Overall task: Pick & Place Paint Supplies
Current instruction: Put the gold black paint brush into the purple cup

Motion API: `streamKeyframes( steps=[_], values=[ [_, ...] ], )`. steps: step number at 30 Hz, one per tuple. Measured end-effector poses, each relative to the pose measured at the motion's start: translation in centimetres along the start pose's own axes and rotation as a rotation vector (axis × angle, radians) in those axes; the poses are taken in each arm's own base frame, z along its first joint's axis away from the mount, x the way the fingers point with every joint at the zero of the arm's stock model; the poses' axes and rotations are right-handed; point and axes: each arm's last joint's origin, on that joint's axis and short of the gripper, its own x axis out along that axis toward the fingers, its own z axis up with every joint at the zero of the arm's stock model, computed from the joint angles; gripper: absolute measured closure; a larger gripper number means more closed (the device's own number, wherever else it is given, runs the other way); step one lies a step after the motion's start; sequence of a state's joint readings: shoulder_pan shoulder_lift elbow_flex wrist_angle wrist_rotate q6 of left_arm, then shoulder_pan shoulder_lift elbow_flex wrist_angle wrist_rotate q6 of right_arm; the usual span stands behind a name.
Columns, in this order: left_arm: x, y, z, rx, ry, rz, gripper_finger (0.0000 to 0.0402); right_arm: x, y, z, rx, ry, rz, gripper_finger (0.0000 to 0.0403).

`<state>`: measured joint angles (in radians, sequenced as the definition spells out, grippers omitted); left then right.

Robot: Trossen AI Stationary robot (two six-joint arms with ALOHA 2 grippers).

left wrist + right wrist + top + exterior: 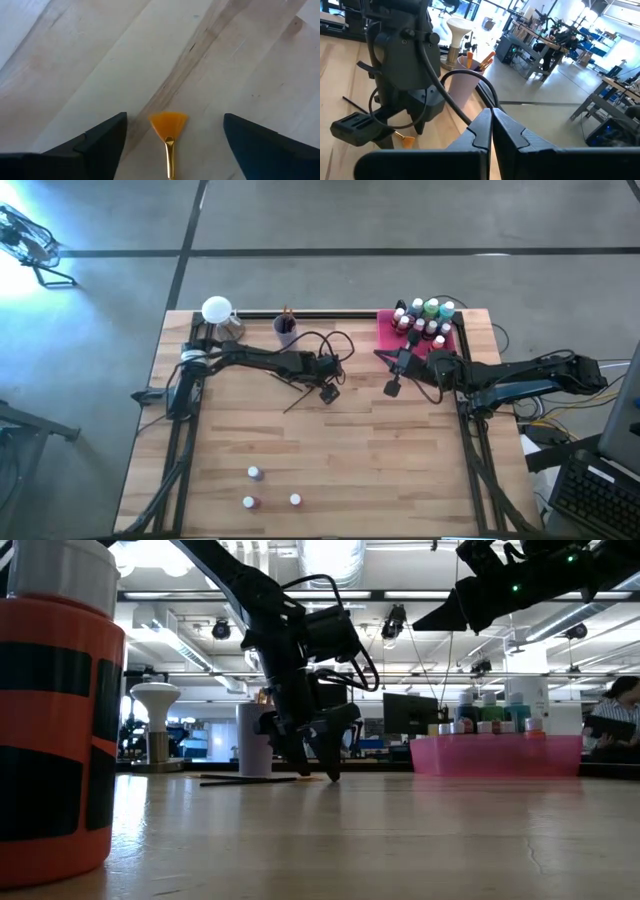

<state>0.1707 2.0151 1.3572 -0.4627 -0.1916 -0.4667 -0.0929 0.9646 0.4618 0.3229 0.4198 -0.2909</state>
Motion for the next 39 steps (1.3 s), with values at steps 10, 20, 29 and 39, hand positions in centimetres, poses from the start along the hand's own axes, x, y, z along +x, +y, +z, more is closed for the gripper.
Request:
streamKeyframes(
  steps=[10, 20, 29, 39],
  values=[
    [-0.07, 0.02, -0.08, -0.004, 0.014, -0.006, 0.0161, 0.0, 0.01, -0.01, 0.001, 0.001, 0.001, 0.0394],
    [-0.06, 0.02, -0.11, -0.005, 0.016, -0.008, 0.0234, 0.0, 0.03, -0.01, -0.001, 0.001, 0.002, 0.0394],
    [-0.05, 0.0, -0.11, -0.004, 0.014, -0.011, 0.0286, 0.0, 0.02, -0.01, -0.001, 0.001, 0.001, 0.0394],
    [-0.21, -0.13, 0.19, 0.021, 0.004, -0.02, 0.0341, 0.0, 0.03, -0.04, -0.001, 0.004, 0.002, 0.0394]
  ],
)
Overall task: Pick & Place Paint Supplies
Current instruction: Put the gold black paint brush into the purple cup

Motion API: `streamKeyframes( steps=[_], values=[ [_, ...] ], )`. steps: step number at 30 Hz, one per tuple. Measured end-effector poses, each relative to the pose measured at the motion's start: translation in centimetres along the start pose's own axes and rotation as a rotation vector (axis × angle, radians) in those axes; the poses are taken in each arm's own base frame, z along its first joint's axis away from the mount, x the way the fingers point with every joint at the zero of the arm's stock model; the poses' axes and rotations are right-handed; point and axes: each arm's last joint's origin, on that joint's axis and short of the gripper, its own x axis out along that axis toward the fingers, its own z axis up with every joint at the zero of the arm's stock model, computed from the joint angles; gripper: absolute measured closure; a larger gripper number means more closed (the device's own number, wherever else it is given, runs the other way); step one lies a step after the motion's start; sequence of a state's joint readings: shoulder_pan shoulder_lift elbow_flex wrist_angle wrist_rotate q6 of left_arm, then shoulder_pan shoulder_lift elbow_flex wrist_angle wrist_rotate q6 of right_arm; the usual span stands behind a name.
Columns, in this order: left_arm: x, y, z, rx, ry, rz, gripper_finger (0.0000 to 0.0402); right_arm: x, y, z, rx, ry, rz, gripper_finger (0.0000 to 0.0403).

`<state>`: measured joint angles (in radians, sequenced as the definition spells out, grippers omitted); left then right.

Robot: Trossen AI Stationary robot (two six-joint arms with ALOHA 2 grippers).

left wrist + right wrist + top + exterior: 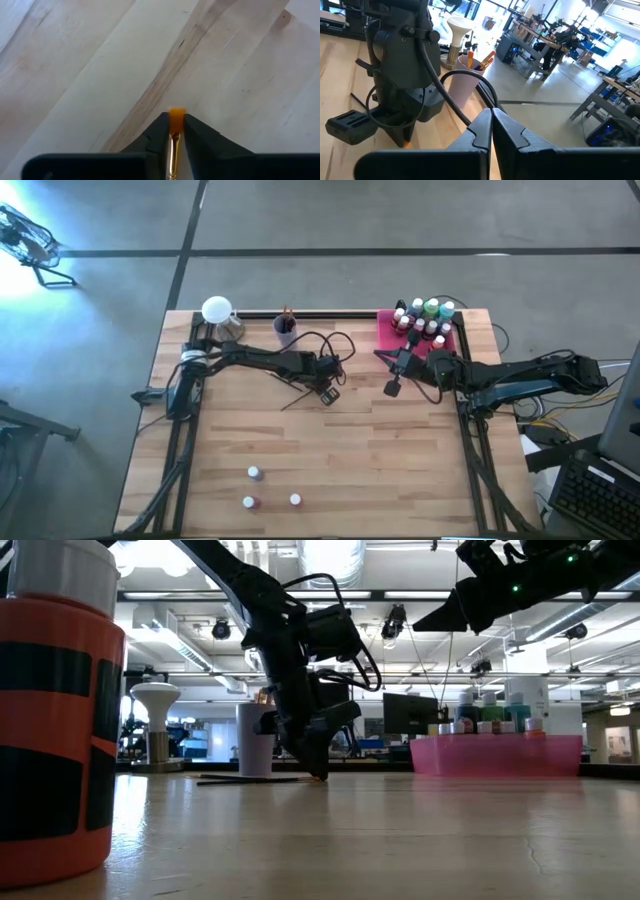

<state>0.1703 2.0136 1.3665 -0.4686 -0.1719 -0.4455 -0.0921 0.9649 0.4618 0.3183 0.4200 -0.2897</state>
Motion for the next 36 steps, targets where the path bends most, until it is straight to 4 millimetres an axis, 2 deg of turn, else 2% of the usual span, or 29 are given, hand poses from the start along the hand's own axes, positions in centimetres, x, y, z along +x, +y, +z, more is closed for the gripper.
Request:
streamKeyframes(
  steps=[9, 18, 26, 36],
  values=[
    [-0.5, -0.1, 0.3, 0.023, -0.019, -0.009, 0.0394, 0.0, 0.0, 0.0, -0.001, 0.001, 0.0, 0.0394],
    [-3.2, 0.0, 1.4, 0.076, -0.104, -0.037, 0.0397, 0.0, 0.0, -0.1, -0.005, 0.007, 0.0, 0.0394],
    [-7.7, 0.6, 3.0, 0.113, -0.302, 0.061, 0.0398, 0.0, 0.0, -0.3, -0.014, 0.03, 0.006, 0.0394],
    [-13.7, 0.7, 5.3, 0.141, -0.632, 0.011, 0.0399, 0.0, 0.1, -0.7, -0.014, 0.04, 0.005, 0.0394]
  ],
)
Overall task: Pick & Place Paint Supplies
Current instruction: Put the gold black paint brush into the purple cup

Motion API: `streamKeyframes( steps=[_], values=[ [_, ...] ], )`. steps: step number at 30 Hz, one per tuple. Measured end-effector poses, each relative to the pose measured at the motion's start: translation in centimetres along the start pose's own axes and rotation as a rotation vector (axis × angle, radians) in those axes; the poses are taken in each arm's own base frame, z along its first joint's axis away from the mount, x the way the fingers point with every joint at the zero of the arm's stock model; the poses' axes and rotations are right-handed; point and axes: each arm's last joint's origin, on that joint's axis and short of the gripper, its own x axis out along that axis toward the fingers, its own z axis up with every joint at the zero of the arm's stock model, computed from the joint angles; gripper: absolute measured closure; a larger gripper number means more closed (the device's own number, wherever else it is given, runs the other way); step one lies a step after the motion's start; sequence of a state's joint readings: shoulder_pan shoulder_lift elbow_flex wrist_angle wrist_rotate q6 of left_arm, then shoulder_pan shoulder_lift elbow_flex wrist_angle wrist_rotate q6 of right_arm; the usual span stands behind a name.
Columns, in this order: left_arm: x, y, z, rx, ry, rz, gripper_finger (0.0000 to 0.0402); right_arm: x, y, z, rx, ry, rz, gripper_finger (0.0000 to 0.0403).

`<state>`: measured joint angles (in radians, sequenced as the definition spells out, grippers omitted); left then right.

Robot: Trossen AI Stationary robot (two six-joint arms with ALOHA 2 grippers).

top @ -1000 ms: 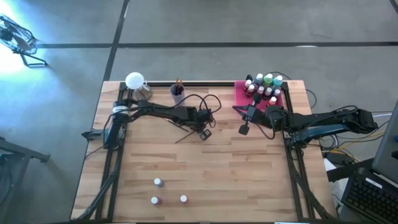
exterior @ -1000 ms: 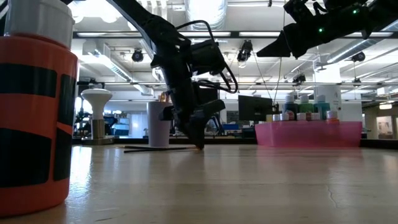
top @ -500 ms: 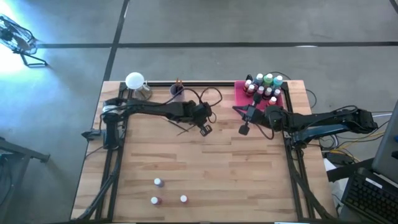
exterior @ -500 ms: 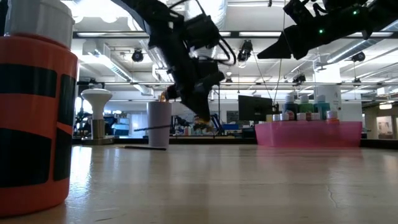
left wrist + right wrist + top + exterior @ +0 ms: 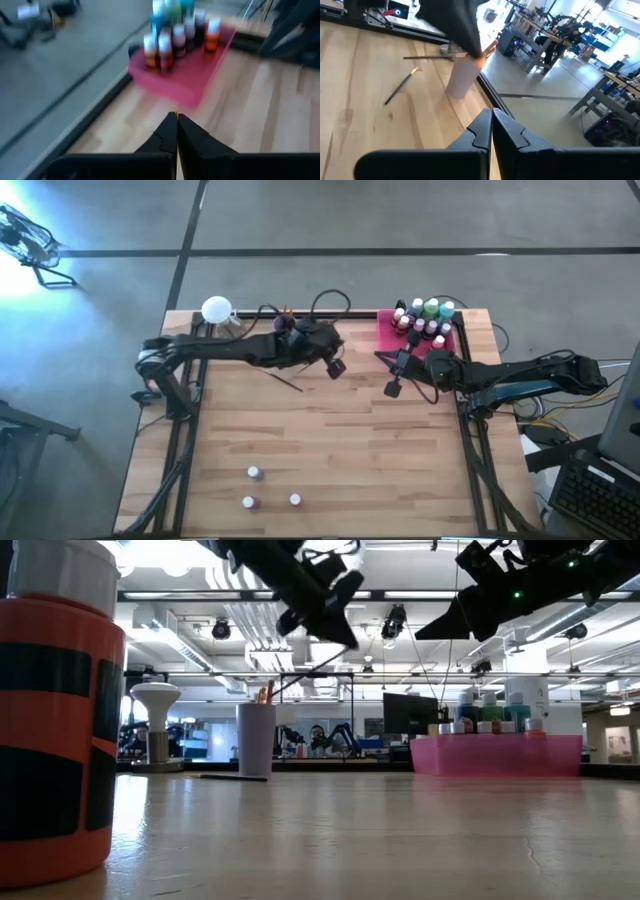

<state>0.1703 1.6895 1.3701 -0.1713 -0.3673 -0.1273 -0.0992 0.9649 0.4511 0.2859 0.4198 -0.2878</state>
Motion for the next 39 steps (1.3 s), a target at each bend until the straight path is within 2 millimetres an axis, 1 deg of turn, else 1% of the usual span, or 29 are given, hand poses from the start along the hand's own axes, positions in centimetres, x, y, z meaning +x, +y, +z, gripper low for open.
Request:
streamKeyframes(
  steps=[4, 9, 13, 17, 19, 21, 26, 30, 35, 39],
  values=[
    [-0.9, 0.3, 1.4, 0.045, -0.102, -0.006, 0.0398, 0.0, 0.0, -0.1, -0.001, 0.002, 0.001, 0.0394],
    [-1.1, 0.8, 2.4, 0.082, -0.187, 0.006, 0.0399, 0.0, 0.1, -0.4, 0.003, 0.009, 0.003, 0.0394],
    [-1.1, 2.0, 3.1, 0.075, -0.226, 0.039, 0.0397, 0.0, 0.2, -0.6, 0.0, 0.016, 0.005, 0.0394],
    [-1.1, 3.6, 3.0, 0.058, -0.287, 0.078, 0.0399, 0.0, 0.2, -0.8, -0.002, 0.022, 0.007, 0.0394],
    [-1.3, 4.4, 2.6, 0.059, -0.322, 0.098, 0.0399, 0.0, 0.3, -0.9, -0.003, 0.024, 0.007, 0.0394],
    [-1.9, 5.3, 2.5, 0.045, -0.402, 0.118, 0.0398, 0.0, 0.3, -0.9, -0.003, 0.024, 0.008, 0.0394],
    [-3.8, 7.1, 1.5, 0.032, -0.617, 0.168, 0.0397, 0.0, 0.3, -0.9, -0.003, 0.024, 0.007, 0.0394],
    [-5.6, 8.1, -0.2, 0.015, -0.768, 0.205, 0.0399, 0.0, 0.3, -0.9, 0.0, 0.024, 0.007, 0.0394],
    [-6.8, 9.7, -3.1, -0.023, -0.871, 0.26, 0.0398, 0.0, 0.2, -0.9, 0.01, 0.02, 0.005, 0.0394],
    [-7.1, 10.8, -4.8, -0.043, -0.917, 0.295, 0.0399, 0.0, 0.2, -0.8, 0.011, 0.016, 0.005, 0.0394]
  ],
)
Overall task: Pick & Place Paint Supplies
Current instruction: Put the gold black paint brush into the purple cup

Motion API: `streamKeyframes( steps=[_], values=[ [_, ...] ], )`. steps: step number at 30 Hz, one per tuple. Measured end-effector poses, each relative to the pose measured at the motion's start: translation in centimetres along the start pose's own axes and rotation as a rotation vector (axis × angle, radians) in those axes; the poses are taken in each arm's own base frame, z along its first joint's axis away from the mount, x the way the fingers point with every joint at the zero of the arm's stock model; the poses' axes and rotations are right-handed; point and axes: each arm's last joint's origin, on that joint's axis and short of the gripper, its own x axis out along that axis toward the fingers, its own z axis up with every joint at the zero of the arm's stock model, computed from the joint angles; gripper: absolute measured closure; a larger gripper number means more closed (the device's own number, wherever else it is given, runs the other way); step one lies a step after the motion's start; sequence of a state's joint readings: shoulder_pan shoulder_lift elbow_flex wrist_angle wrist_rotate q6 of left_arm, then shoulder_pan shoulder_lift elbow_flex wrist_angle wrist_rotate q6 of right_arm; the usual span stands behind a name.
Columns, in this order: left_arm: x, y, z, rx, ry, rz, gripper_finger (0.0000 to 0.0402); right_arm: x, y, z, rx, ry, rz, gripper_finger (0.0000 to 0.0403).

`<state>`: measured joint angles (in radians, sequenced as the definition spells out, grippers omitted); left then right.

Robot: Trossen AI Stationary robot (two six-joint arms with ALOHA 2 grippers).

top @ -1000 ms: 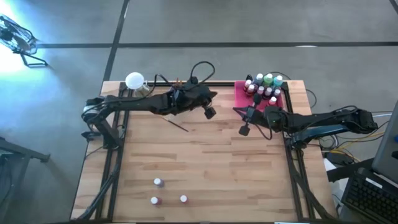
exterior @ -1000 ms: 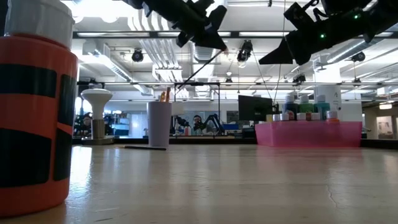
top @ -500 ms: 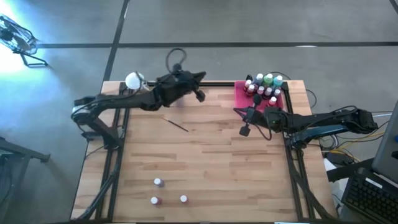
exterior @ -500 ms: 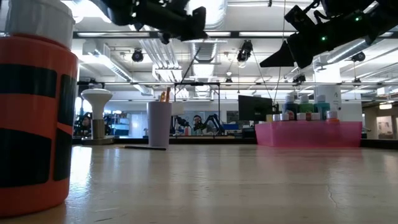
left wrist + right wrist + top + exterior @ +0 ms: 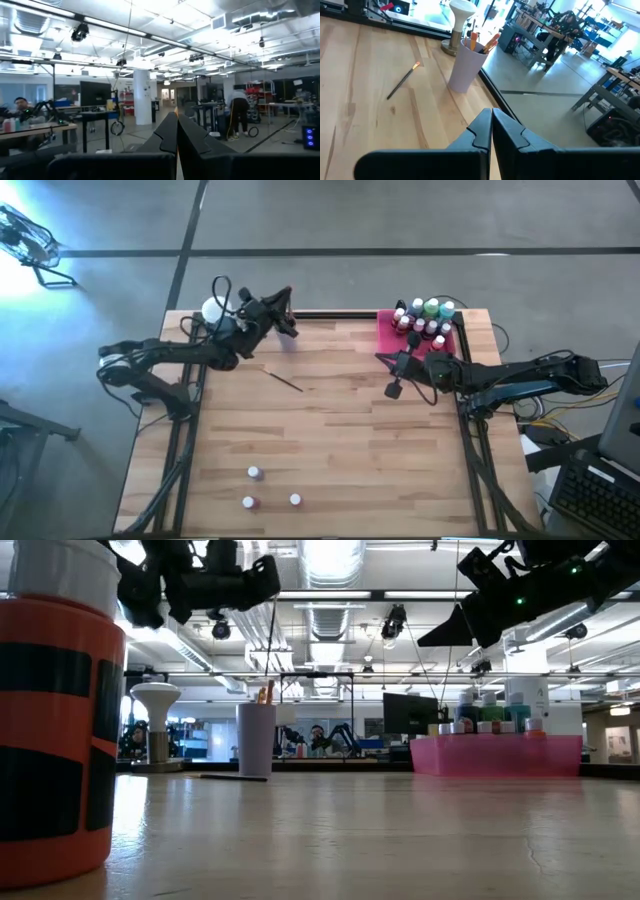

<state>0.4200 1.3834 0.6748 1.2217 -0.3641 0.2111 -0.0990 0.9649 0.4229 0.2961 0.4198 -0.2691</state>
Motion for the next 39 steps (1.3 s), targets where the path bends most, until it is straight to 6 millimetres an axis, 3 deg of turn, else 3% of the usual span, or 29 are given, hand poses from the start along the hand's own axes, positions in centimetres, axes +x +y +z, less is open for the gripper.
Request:
streamKeyframes(
  steps=[16, 26, 39],
  values=[
    [-0.3, 1.3, -2.3, 0.029, 0.095, 0.028, 0.0398, 0.0, -0.1, 0.3, -0.009, -0.029, -0.008, 0.0394],
    [-0.1, 0.8, -6.3, 0.055, 0.156, 0.025, 0.0399, 0.0, -0.1, 0.2, -0.01, -0.025, -0.007, 0.0394],
    [-0.5, 0.4, -9.5, 0.04, 0.247, 0.015, 0.0399, 0.0, 0.0, -0.1, -0.025, 0.004, 0.0, 0.0394]
  ],
)
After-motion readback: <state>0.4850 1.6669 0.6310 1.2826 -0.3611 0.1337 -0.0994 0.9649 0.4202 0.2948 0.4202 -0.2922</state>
